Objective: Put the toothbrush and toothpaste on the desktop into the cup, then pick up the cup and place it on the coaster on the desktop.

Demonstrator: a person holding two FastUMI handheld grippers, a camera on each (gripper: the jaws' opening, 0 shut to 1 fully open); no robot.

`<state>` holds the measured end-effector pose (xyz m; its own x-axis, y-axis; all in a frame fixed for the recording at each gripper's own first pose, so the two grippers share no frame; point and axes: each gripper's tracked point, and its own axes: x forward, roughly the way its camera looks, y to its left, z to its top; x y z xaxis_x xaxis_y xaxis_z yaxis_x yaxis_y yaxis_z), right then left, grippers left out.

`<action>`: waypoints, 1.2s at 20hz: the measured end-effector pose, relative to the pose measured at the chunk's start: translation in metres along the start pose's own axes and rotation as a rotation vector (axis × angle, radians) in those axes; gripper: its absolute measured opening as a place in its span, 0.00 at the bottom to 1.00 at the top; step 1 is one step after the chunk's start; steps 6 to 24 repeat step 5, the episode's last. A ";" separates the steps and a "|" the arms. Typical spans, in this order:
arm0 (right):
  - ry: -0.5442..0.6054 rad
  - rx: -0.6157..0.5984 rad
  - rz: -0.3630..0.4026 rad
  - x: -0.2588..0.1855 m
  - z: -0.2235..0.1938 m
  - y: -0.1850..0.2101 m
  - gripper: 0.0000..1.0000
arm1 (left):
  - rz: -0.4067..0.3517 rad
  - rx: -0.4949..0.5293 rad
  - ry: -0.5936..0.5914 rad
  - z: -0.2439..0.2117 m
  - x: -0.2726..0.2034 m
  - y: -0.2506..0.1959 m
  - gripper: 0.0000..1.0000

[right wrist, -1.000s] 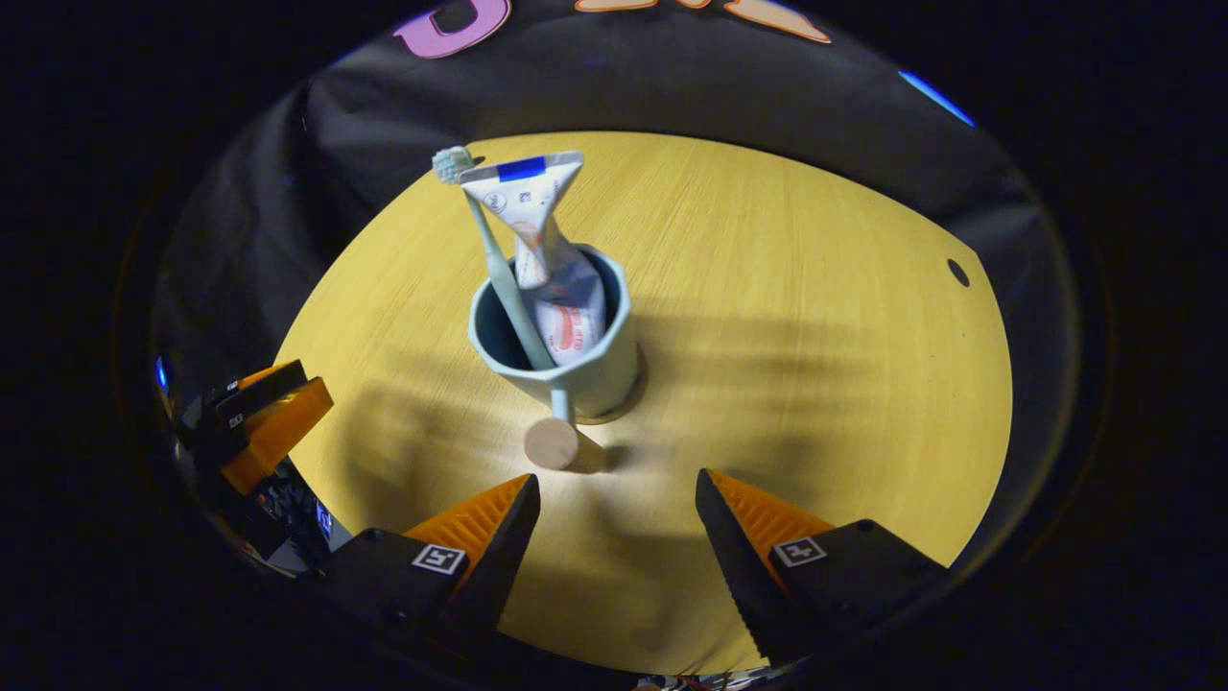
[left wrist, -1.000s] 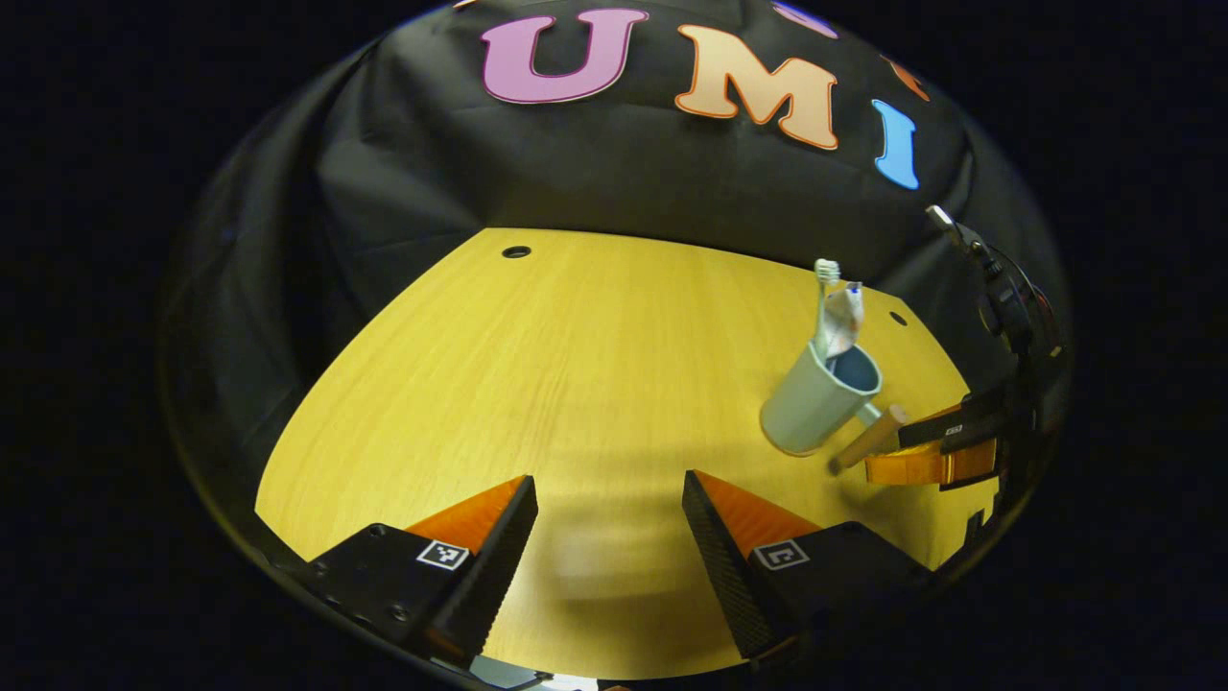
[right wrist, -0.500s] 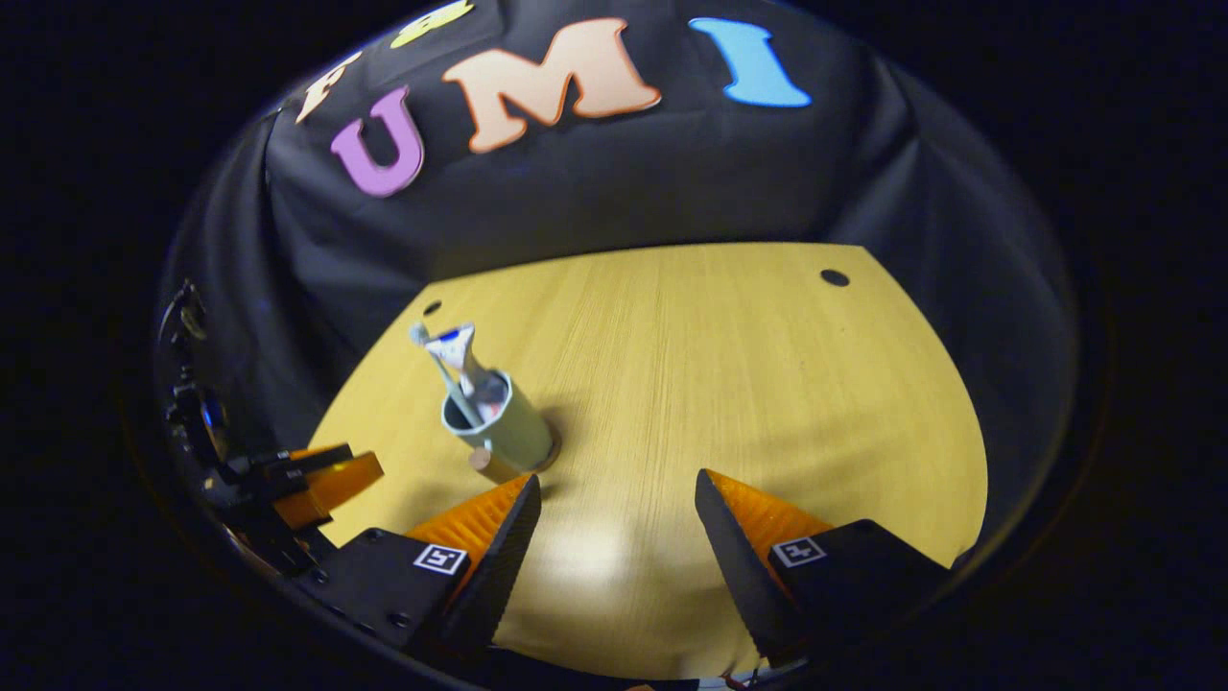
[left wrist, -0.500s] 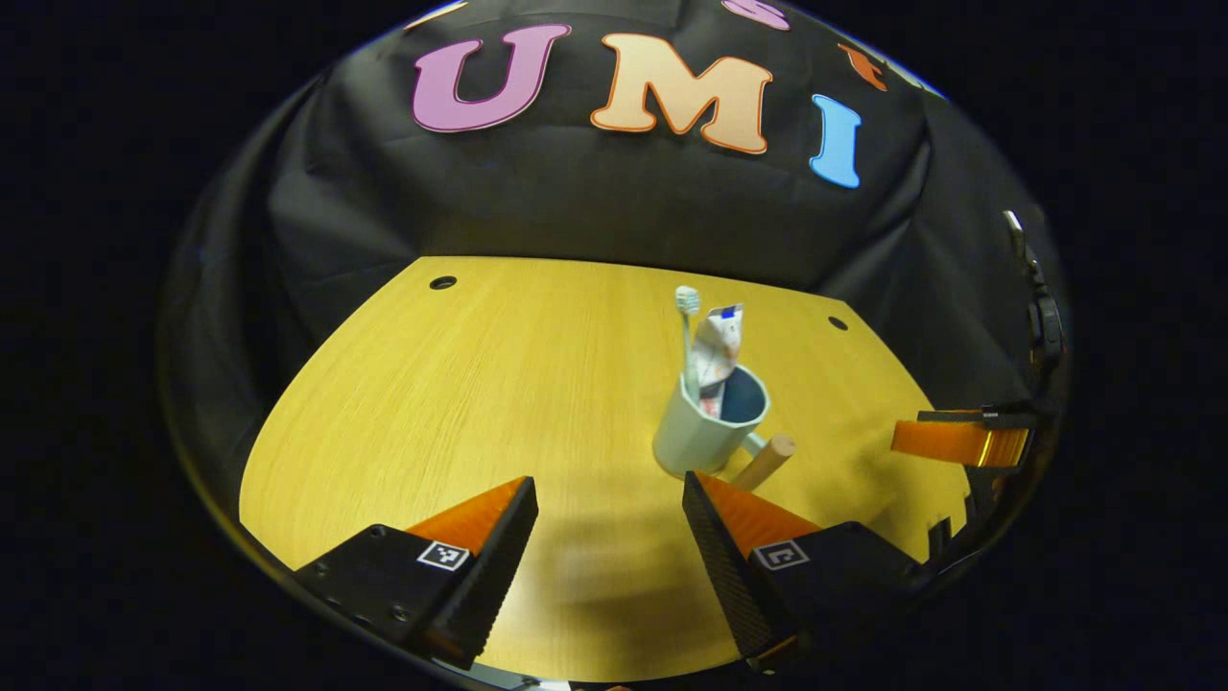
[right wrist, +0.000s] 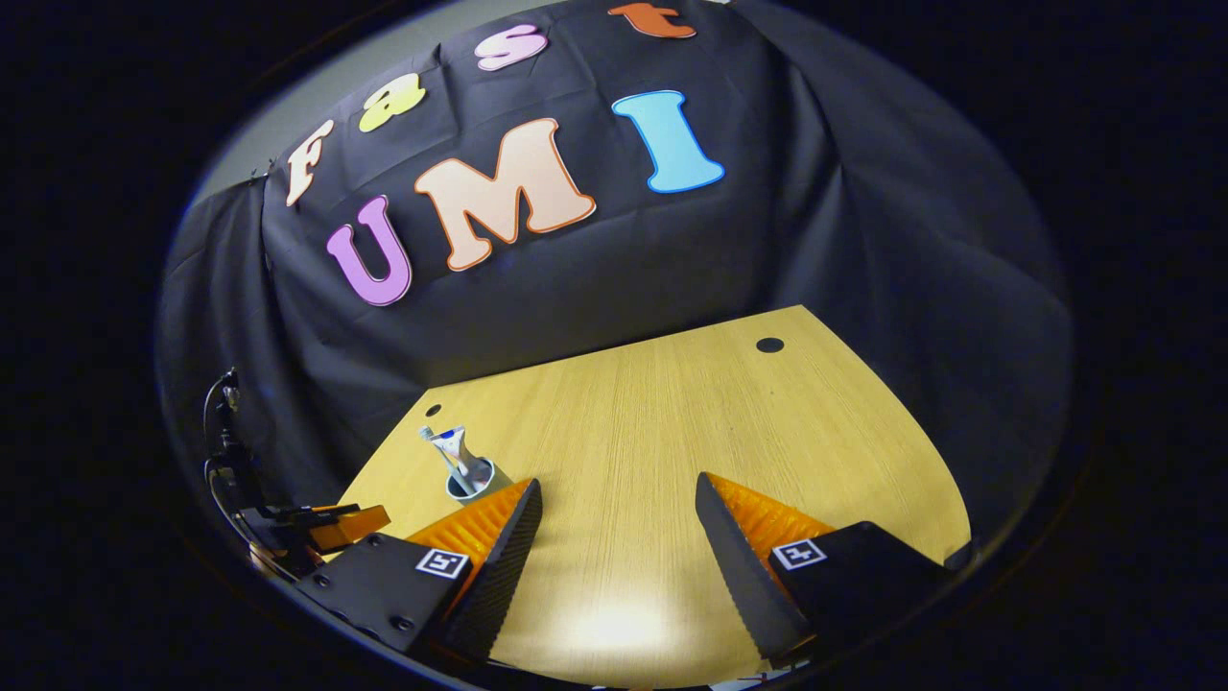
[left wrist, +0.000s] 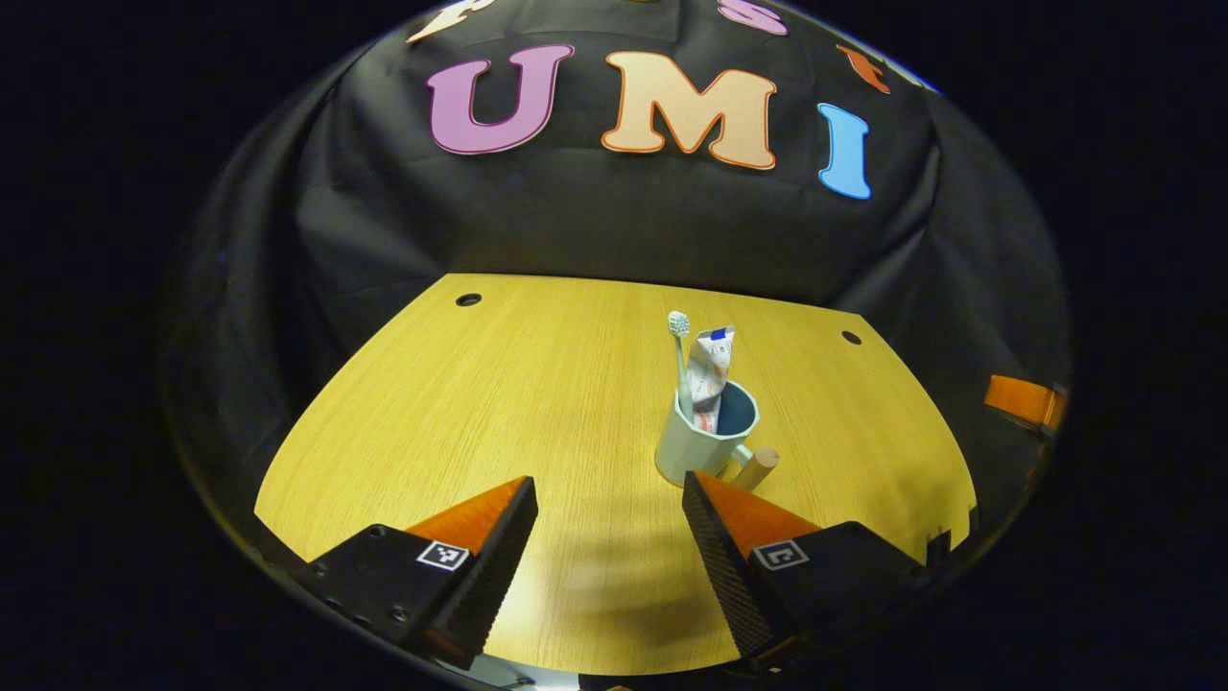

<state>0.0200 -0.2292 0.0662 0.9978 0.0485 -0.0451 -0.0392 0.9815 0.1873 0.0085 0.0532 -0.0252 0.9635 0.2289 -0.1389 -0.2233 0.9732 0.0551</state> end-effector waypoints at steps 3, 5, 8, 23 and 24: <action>-0.016 -0.001 0.017 -0.009 0.000 -0.004 0.94 | 0.014 -0.006 -0.023 0.000 -0.007 -0.003 0.90; -0.035 -0.006 0.023 -0.012 0.001 -0.007 0.94 | 0.018 -0.015 -0.031 -0.003 -0.009 -0.007 0.91; -0.035 -0.006 0.023 -0.012 0.001 -0.007 0.94 | 0.018 -0.015 -0.031 -0.003 -0.009 -0.007 0.91; -0.035 -0.006 0.023 -0.012 0.001 -0.007 0.94 | 0.018 -0.015 -0.031 -0.003 -0.009 -0.007 0.91; -0.035 -0.006 0.023 -0.012 0.001 -0.007 0.94 | 0.018 -0.015 -0.031 -0.003 -0.009 -0.007 0.91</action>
